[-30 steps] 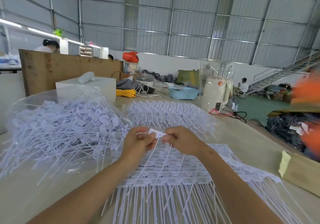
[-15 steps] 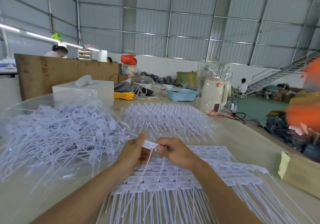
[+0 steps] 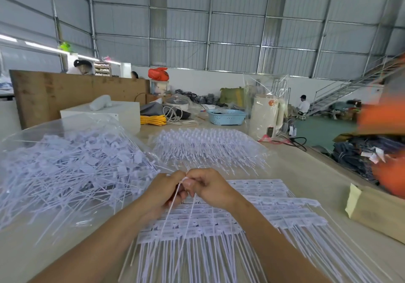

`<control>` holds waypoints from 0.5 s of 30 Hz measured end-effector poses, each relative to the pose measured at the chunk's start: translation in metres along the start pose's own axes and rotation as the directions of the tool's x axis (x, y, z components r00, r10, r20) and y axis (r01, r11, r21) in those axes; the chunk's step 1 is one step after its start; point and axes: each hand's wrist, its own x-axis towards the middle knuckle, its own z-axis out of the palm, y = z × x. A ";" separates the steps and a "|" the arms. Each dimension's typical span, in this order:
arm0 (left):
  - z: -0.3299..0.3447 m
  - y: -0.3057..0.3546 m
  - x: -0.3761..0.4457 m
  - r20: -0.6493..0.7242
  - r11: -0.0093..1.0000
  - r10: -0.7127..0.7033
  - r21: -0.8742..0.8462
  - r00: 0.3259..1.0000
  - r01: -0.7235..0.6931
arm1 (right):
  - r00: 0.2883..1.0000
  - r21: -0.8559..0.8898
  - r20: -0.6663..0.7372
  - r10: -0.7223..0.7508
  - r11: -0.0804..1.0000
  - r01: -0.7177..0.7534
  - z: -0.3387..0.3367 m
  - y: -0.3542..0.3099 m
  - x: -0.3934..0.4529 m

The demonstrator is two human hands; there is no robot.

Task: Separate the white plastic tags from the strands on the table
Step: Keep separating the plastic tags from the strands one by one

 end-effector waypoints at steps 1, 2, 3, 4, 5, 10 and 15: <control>0.000 0.002 0.000 0.022 0.999 -0.035 -0.009 0.999 0.035 | 1.000 -0.010 -0.010 -0.010 1.000 0.010 0.000 0.001 0.001; -0.001 0.003 -0.001 0.038 0.998 -0.067 0.002 0.997 0.067 | 1.000 -0.044 -0.014 -0.022 0.999 0.022 0.001 0.002 0.002; -0.002 0.004 0.000 0.042 0.995 -0.096 0.018 0.995 0.095 | 0.999 -0.107 -0.012 -0.035 0.994 0.034 0.001 0.004 0.003; -0.003 0.004 0.001 0.039 0.991 -0.126 0.039 0.991 0.125 | 0.999 -0.195 -0.007 -0.049 0.980 0.047 0.000 0.006 0.003; -0.005 0.005 0.001 0.033 0.987 -0.154 0.057 0.988 0.152 | 0.998 -0.279 -0.001 -0.061 0.958 0.058 -0.001 0.008 0.004; -0.014 0.009 0.004 0.236 0.976 -0.135 -0.138 0.962 0.171 | 0.992 -0.266 -0.075 -0.102 0.961 0.078 0.001 0.001 0.010; -0.054 0.024 0.007 0.597 0.589 0.347 -0.739 0.723 0.327 | 0.984 0.014 -0.171 -0.040 0.999 0.043 -0.024 0.003 -0.003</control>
